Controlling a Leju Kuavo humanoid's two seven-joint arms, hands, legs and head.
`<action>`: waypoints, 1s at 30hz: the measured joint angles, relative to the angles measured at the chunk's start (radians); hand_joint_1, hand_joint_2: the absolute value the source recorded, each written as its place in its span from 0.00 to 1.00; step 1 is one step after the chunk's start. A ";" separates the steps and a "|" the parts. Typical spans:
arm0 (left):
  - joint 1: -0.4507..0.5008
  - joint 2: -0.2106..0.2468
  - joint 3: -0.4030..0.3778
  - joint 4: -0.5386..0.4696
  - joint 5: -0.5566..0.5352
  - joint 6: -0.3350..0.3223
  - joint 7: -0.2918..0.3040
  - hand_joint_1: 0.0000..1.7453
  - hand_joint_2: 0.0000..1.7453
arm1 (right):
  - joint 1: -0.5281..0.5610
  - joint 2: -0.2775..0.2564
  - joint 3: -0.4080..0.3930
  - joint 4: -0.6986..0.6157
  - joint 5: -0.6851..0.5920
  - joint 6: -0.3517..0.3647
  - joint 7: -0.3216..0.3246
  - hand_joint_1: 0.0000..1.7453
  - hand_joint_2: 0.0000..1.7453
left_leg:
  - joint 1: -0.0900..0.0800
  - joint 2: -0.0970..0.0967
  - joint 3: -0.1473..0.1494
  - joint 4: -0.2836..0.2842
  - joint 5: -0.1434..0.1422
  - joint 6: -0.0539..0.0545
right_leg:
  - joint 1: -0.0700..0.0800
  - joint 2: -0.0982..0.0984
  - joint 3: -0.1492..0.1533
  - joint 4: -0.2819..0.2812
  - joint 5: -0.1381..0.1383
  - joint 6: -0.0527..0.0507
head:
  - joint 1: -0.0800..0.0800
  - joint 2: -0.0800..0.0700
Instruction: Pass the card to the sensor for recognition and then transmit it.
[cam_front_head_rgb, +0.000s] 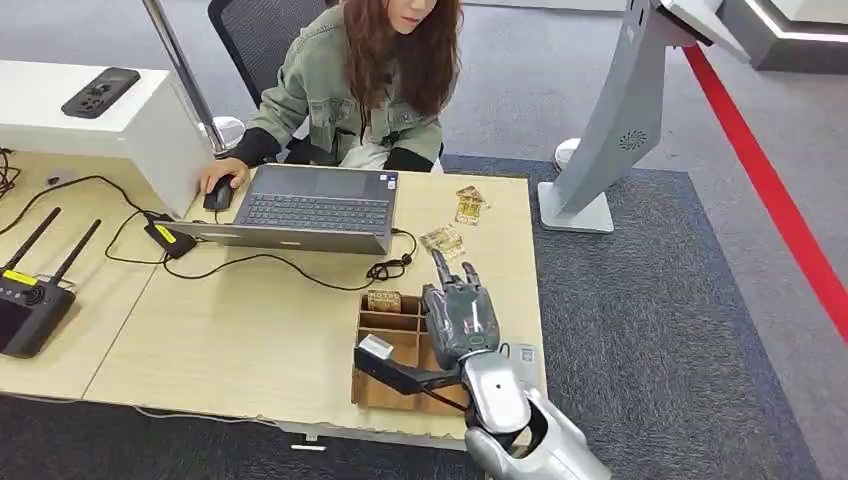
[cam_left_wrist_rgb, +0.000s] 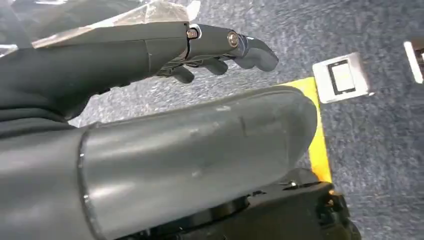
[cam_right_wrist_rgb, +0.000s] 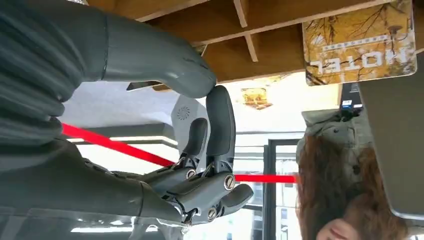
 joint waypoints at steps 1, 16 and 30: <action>0.000 0.000 0.000 0.000 -0.005 0.000 -0.003 0.00 0.00 | 0.000 0.001 0.000 0.000 0.000 0.002 0.000 0.75 1.00 | 0.000 0.000 0.000 0.000 0.000 0.000 | 0.000 0.000 0.000 0.000 0.000 0.000 | 0.000 0.000; -0.068 -0.019 -0.035 -0.004 -0.253 -0.023 -0.030 0.00 0.00 | -0.054 0.022 0.009 0.057 -0.029 -0.001 -0.017 0.00 1.00 | 0.000 -0.007 -0.003 0.000 0.001 0.000 | 0.001 -0.003 0.000 -0.001 0.001 0.001 | 0.001 0.000; -0.077 -0.022 -0.052 -0.006 -0.311 -0.021 -0.059 0.00 0.00 | -0.060 0.040 0.011 0.093 -0.032 -0.005 -0.018 0.00 1.00 | 0.002 -0.006 -0.004 0.000 0.002 0.000 | 0.002 -0.002 -0.001 -0.001 0.002 0.000 | 0.002 0.000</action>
